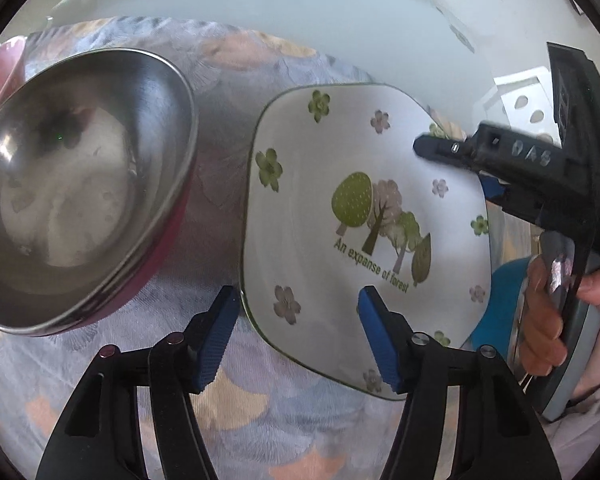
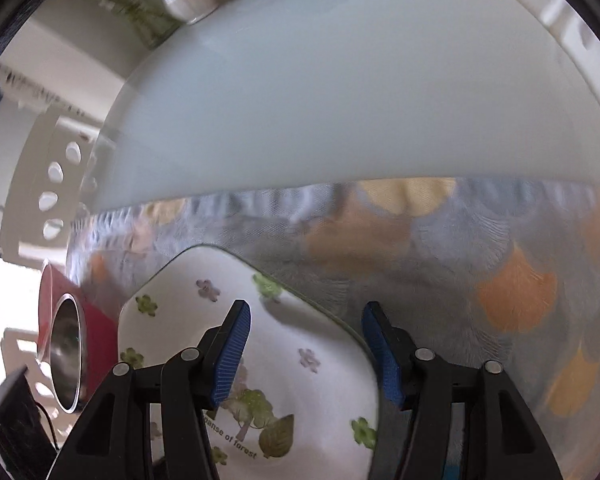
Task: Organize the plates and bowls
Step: 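Close both tools on the rim of the second forest plate, then lift and carry the forest plate over the plate stack with both tools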
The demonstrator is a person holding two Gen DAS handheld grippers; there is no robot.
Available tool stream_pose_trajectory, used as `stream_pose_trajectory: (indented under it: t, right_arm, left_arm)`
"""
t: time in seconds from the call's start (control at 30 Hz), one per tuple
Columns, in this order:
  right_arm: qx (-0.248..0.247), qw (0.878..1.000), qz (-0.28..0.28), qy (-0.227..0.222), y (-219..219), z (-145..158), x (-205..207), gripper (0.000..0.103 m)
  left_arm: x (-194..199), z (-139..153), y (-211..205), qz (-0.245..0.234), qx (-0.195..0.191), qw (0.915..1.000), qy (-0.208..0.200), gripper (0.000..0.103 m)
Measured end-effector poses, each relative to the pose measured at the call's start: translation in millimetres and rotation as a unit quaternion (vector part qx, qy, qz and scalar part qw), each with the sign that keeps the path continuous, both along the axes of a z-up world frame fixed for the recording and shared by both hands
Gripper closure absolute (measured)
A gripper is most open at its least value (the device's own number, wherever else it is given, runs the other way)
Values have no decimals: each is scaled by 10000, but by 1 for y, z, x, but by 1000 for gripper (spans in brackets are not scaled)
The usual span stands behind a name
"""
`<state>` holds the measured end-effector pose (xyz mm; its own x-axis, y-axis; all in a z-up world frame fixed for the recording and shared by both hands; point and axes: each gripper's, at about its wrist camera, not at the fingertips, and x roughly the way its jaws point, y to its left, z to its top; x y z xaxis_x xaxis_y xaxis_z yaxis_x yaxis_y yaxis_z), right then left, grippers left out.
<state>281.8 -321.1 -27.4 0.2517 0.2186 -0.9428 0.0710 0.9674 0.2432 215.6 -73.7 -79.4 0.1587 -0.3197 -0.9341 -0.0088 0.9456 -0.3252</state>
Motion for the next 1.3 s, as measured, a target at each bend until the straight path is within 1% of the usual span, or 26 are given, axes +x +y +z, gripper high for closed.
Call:
stream_pose_trajectory:
  t: [0.03,0.07,0.13,0.17,0.2,0.3,0.37,0.5,0.57,0.7,0.8,0.9,0.97,1.1,1.23,1.3]
  right_arm:
    - [-125,9999,87,-18,4,0,0,45]
    - [-326,9992,237,-19,10,-1,1,45]
    - [-622,9971,437,-39,17,-1,1,47]
    - [-707,9961,524,-74,20,-1,0,47]
    - [-725,9959,541,-73,20,0,0,47]
    - [-631,9966,517,-80,17,0,2,52]
    - [-633,9962,587,-96,16,3,0,55]
    - [-686,9953,673,-65,13,6,-2,57]
    - [-740,9942,776,-91,16,9,-5,59]
    - [-854,9912,1006,-65,22,12,-15,60]
    - [-693,9916,1090,-47,25,14,-28,61]
    - [-536,9923,1112,19,28,14,-41,62]
    - [-519,9917,1175,67,34,13,-53,62]
    - [-529,9909,1230,120,43,13,-74,62]
    - [-485,9898,1324,221,53,13,-93,61]
    - [-388,9889,1393,342,58,11,-102,61]
  left_arm:
    - [0,0,2,58,6,10000,-25,50]
    - [-1,1,4,133,31,9999,-63,52]
    - [0,2,10,232,72,9996,-169,66]
    - [3,2,11,284,84,9993,-232,70]
    - [4,1,13,314,72,9991,-274,76]
    - [6,0,19,246,-27,9990,-374,82]
    - [7,0,19,164,8,9990,-420,82]
    - [9,0,23,171,-97,9990,-391,82]
    - [9,0,23,116,-83,9992,-376,82]
    - [6,3,29,-8,-5,9994,-343,82]
    - [2,6,34,-119,141,9992,-349,80]
    - [-3,6,41,-187,141,9994,-273,80]
    - [-7,5,44,-264,154,9993,-220,80]
    - [-22,0,52,-453,50,9989,-89,79]
    - [-40,-2,62,-445,-12,9990,21,78]
    - [-46,-2,65,-451,3,9990,26,78]
